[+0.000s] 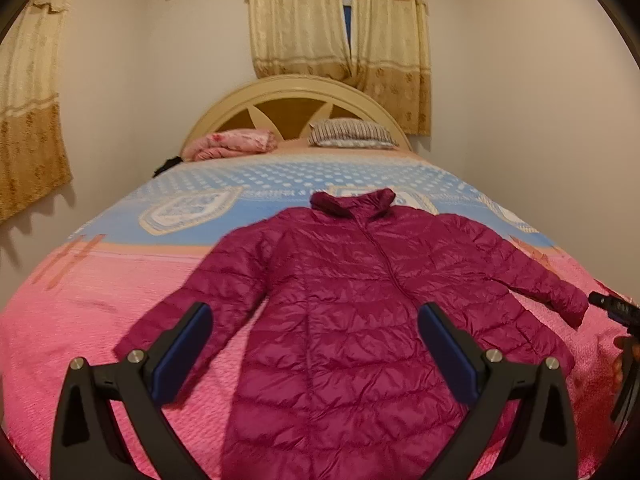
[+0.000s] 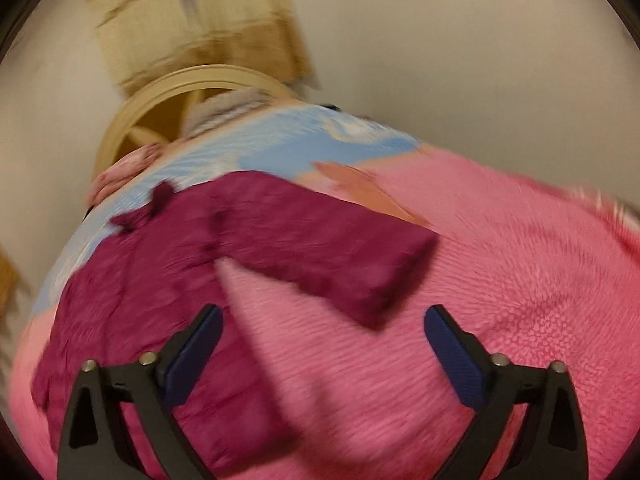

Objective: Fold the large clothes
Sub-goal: 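Grasp a jacket sleeve with the right tool and lift it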

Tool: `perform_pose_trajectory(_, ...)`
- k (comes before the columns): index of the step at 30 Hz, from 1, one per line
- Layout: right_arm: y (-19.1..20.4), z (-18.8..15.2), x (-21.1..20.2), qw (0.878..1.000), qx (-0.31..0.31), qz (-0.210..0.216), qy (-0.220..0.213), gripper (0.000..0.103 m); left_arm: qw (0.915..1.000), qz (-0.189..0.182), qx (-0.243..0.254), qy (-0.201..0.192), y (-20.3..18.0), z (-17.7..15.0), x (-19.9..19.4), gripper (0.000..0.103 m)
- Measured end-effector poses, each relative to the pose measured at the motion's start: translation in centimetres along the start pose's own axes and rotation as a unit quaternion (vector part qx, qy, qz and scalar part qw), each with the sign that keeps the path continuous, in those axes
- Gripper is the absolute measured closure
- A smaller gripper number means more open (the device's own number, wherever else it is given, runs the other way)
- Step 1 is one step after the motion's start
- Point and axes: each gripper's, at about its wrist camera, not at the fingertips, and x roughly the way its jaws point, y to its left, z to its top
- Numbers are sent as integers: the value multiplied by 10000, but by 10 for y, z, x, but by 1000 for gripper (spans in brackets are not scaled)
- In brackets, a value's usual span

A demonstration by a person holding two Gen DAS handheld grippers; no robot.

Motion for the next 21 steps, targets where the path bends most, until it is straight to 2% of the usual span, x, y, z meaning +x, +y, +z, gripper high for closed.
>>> perform_pose_trajectory(1, -16, 6, 11, 9995, 282, -49, 114, 23, 10000, -23, 10, 39, -2, 1, 6, 0)
perform_pose_trajectory(2, -23, 9, 16, 9991, 390, -68, 166, 27, 10000, -68, 18, 63, -4, 1, 11, 0)
perform_pose_trajectory(5, -39, 18, 33, 9976, 587, -204, 292, 28, 9998, -95, 75, 177, -11, 3, 29, 0)
perform_pose_trajectory(9, -41, 26, 51, 9961, 732, 86, 489, 30, 9993, -107, 125, 333, -16, 5, 51, 0)
perform_pose_trajectory(11, -38, 25, 65, 9940, 801, 217, 711, 47, 9990, -124, 145, 404, -20, 5, 61, 0)
perform_pose_trajectory(12, -38, 25, 72, 9934, 805, 221, 790, 51, 9989, -135, 154, 431, -21, 5, 65, 0)
perform_pose_trajectory(14, -38, 26, 83, 9932, 746, 275, 855, 73, 9986, -152, 170, 478, -21, 5, 71, 0)
perform_pose_trajectory(17, -43, 36, 85, 9947, 687, 197, 738, 86, 9985, -174, 171, 492, -19, 6, 76, 0)
perform_pose_trajectory(21, -37, 67, 78, 9986, 345, -113, 378, 91, 9988, -156, 156, 432, -12, 9, 78, 0)
